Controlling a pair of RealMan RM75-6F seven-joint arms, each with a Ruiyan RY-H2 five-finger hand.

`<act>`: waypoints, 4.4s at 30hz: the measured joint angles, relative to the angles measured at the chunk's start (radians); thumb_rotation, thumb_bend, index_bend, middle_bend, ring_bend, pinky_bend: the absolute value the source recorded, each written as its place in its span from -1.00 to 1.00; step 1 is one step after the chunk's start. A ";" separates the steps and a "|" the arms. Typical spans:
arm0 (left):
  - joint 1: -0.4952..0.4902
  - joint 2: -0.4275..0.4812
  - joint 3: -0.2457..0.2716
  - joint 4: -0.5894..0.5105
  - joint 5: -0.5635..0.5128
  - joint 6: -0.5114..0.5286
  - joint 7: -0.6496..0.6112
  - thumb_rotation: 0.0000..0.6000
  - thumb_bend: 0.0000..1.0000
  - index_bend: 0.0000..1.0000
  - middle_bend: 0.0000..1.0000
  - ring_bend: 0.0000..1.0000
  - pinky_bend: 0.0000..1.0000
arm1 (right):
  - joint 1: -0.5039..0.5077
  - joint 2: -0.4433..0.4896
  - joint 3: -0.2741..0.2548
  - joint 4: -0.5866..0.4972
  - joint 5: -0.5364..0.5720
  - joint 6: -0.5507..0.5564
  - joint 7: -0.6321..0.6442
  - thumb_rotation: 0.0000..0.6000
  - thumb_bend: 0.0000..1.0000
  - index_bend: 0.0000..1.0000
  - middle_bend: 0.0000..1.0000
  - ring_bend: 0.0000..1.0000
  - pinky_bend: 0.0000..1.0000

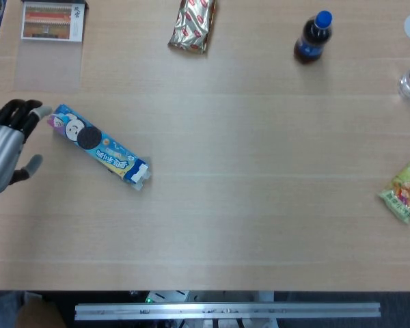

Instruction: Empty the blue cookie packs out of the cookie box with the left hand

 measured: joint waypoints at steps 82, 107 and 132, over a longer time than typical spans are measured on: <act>-0.252 -0.388 0.035 0.437 -0.147 -0.234 0.845 1.00 -0.46 -0.29 -0.11 -0.20 0.17 | -0.044 0.005 0.003 0.036 0.042 0.010 0.038 1.00 -0.48 -0.26 -0.29 -0.36 -0.20; -0.212 -0.316 0.049 0.002 -0.347 -0.025 1.363 1.00 -0.46 -0.43 -0.14 -0.21 0.17 | -0.056 -0.009 0.002 0.082 0.048 0.020 0.083 1.00 -0.48 -0.26 -0.29 -0.36 -0.20; -0.213 -0.262 0.077 -0.161 -0.353 0.087 1.503 1.00 -0.46 -0.50 -0.26 -0.27 0.13 | -0.057 -0.020 0.002 0.117 0.046 0.020 0.113 1.00 -0.48 -0.26 -0.29 -0.36 -0.20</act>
